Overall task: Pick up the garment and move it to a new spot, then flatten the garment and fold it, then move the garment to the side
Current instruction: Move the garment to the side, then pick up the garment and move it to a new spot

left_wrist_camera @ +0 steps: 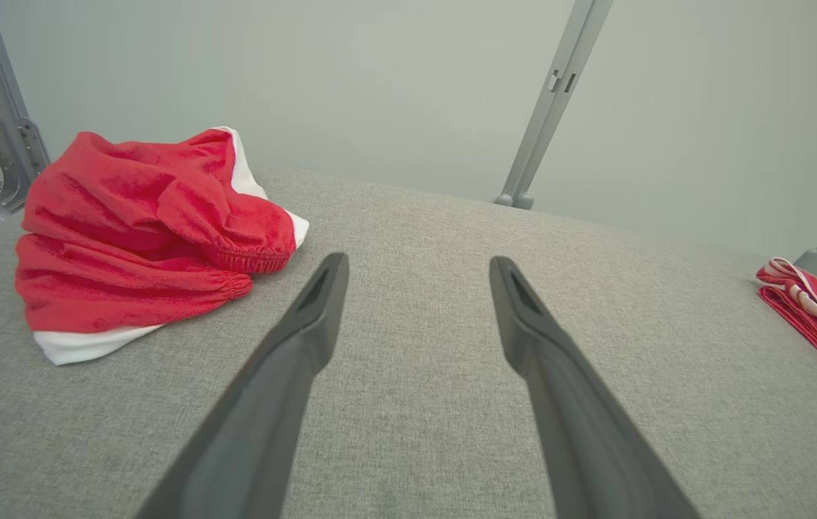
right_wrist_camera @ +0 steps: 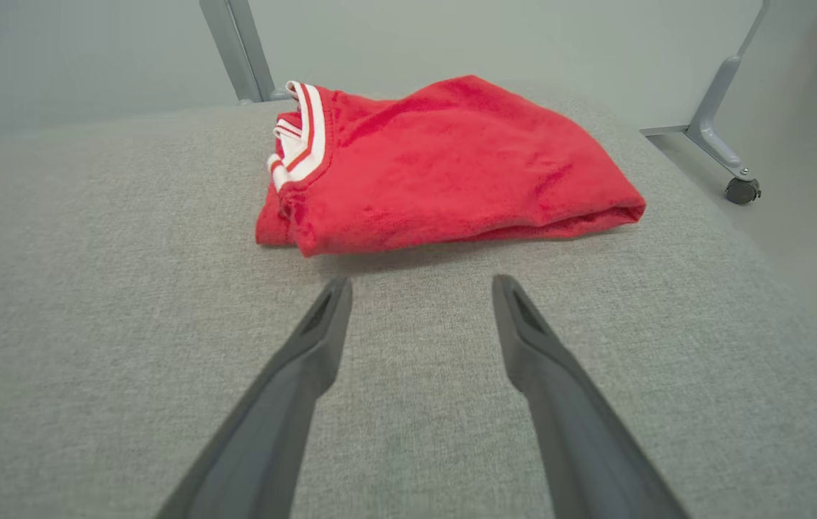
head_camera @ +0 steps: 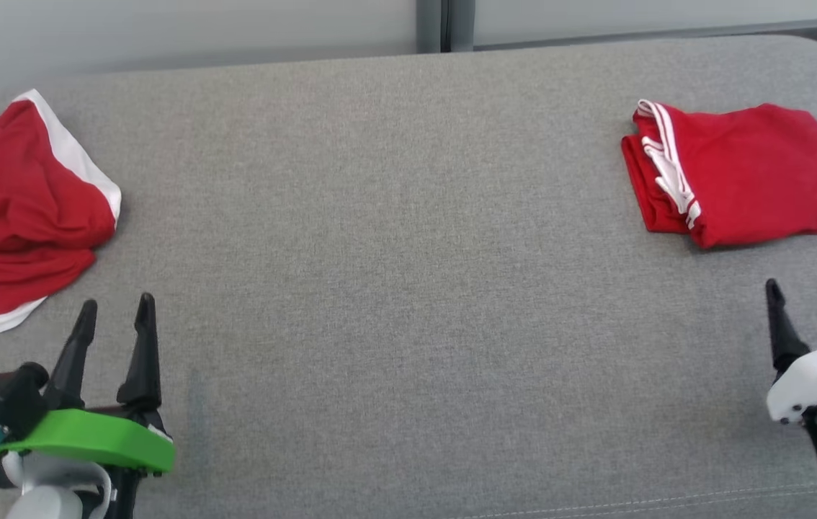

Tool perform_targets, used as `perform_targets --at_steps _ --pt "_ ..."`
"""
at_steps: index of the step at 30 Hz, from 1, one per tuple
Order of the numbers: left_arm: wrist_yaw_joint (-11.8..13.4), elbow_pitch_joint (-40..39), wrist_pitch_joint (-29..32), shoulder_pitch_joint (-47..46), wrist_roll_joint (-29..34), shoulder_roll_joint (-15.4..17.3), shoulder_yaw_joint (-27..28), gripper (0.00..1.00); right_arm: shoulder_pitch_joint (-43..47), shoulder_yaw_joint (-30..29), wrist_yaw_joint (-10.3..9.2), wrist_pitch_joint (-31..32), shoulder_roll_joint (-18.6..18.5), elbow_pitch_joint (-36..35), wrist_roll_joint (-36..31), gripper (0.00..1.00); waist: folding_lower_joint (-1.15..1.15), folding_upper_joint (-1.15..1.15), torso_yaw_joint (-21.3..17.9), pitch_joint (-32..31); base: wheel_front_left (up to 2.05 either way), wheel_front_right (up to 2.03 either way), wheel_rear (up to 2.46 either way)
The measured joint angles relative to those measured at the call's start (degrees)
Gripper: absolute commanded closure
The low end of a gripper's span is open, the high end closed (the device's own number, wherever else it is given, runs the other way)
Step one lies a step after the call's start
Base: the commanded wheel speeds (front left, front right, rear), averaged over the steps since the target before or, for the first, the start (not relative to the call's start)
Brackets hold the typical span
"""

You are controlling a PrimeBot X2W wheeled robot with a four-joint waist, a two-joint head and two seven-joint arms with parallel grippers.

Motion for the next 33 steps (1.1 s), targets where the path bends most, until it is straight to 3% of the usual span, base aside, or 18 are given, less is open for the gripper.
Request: perform_targets --at_steps 7,15,25,33 --pt "-1.4 3.4 0.0 3.4 1.7 0.3 -2.2 0.0 4.7 -0.2 0.0 -0.1 4.5 -3.0 -6.0 0.0 0.0 0.0 -0.8 -5.8 0.0 0.0 0.0" --pt "-2.2 4.0 0.0 5.6 1.8 1.3 -2.8 0.0 9.0 0.0 -0.01 -0.1 6.7 -7.3 -11.6 0.0 0.0 0.0 -1.1 -10.9 0.0 0.0 0.0" --pt "-3.7 4.0 0.0 5.6 1.8 1.3 -3.4 0.0 11.5 -2.4 -0.01 -0.1 8.6 -10.6 -16.1 0.0 0.0 0.0 -0.6 -11.4 0.0 0.0 0.0" --pt "-3.6 4.1 -0.4 5.6 1.8 1.0 -3.2 0.0 12.9 -3.1 -0.01 -0.1 9.1 -13.0 -19.0 0.0 0.0 0.0 2.4 -11.1 0.0 0.0 0.0"
